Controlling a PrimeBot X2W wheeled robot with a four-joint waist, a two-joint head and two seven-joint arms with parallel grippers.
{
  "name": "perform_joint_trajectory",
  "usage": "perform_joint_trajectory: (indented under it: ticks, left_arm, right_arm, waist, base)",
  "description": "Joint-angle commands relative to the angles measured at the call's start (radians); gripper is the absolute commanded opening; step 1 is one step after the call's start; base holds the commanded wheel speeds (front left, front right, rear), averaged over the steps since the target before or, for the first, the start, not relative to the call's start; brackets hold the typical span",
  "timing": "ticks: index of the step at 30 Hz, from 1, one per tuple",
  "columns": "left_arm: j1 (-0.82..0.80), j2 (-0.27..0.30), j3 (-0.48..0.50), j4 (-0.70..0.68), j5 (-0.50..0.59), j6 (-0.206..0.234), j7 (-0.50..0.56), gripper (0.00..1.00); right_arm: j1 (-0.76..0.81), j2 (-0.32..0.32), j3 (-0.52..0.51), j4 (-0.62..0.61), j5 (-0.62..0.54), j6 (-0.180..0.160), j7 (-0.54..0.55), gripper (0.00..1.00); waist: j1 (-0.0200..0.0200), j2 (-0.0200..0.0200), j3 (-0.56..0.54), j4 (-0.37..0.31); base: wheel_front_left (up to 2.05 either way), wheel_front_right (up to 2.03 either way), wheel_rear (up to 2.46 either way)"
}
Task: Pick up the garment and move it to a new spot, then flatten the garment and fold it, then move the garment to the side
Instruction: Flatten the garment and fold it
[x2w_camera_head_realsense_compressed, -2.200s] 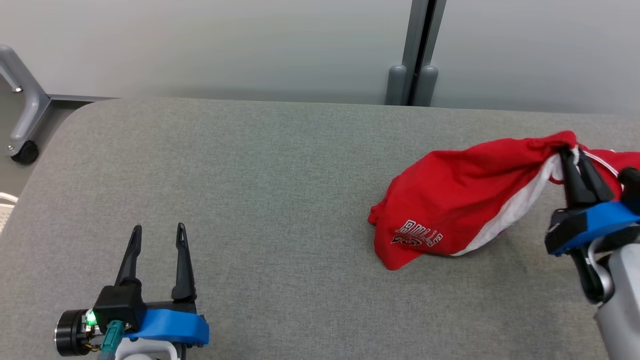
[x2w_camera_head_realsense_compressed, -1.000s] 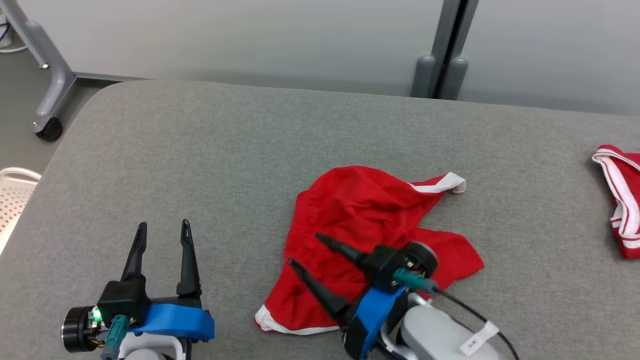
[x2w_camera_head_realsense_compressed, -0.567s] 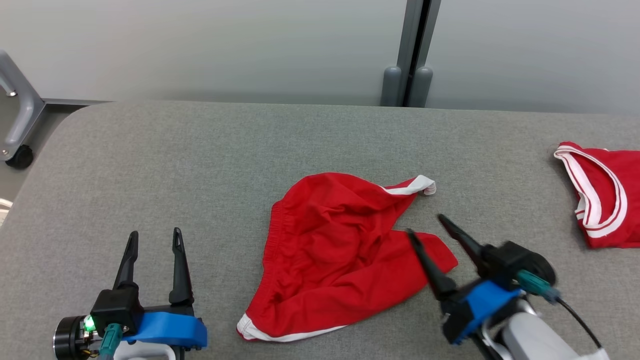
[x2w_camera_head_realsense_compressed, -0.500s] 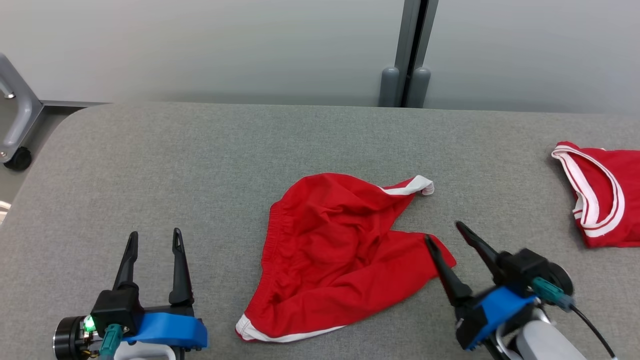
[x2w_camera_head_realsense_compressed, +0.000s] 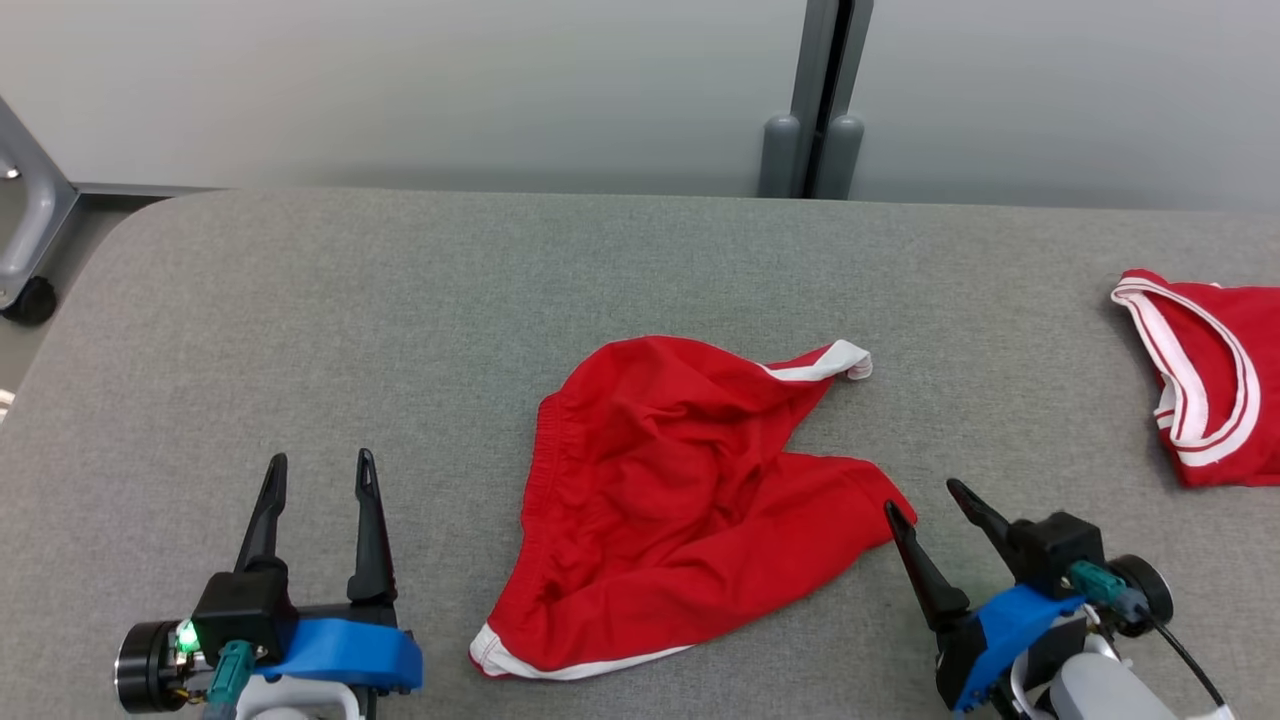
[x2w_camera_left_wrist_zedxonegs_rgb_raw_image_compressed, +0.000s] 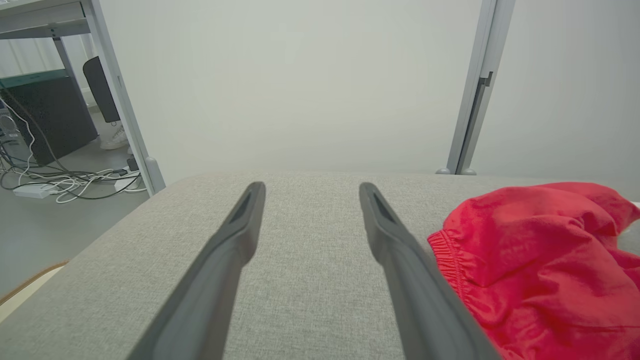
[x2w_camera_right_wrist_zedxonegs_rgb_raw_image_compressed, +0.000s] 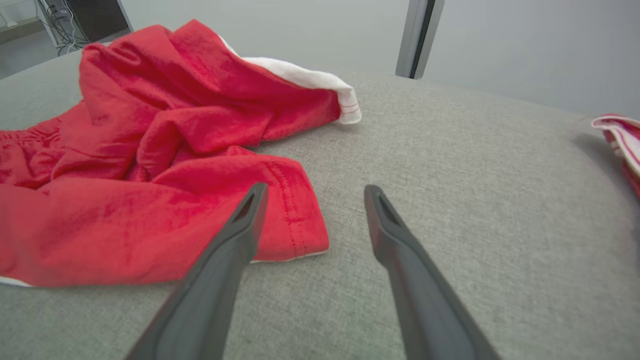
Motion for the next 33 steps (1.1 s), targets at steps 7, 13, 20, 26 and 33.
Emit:
perform_joint_trajectory:
  ticks: [7,13,20,26,33]
  left_arm:
    - [-0.039,-0.001,-0.016,0.006,0.009,-0.007,-0.004,1.0]
    - [-0.046,-0.004,-0.026,0.009,0.004,0.002,-0.004,1.0]
    - [-0.025,-0.004,-0.019,0.018,-0.003,0.007,-0.004,1.0]
    - [-0.013,-0.004,-0.016,0.027,-0.007,0.005,-0.004,1.0]
    - [0.003,-0.005,-0.01,0.031,-0.008,-0.001,-0.004,1.0]
  right_arm:
    - [-0.118,0.005,0.04,0.186,0.028,0.0,0.0,1.0]
    - [-0.157,0.025,0.096,0.307,0.064,0.0,-0.003,1.0]
    - [-0.159,0.041,0.161,0.321,0.14,0.0,-0.006,0.0]
    - [-0.079,0.011,0.212,0.2,0.171,0.0,-0.008,0.0]
    - [0.063,-0.052,0.226,0.036,0.193,0.0,-0.007,0.0]
  waist:
    - [0.0,0.0,0.036,0.035]
    - [0.0,0.0,0.047,0.052]
    - [0.0,0.0,0.027,0.025]
    - [0.0,0.0,-0.011,-0.011]
    - [0.0,0.0,-0.04,-0.05]
  base:
    - [0.0,0.0,0.0]
    - [0.0,0.0,0.0]
    - [0.0,0.0,0.0]
    - [0.0,0.0,0.0]
    - [0.0,0.0,0.0]
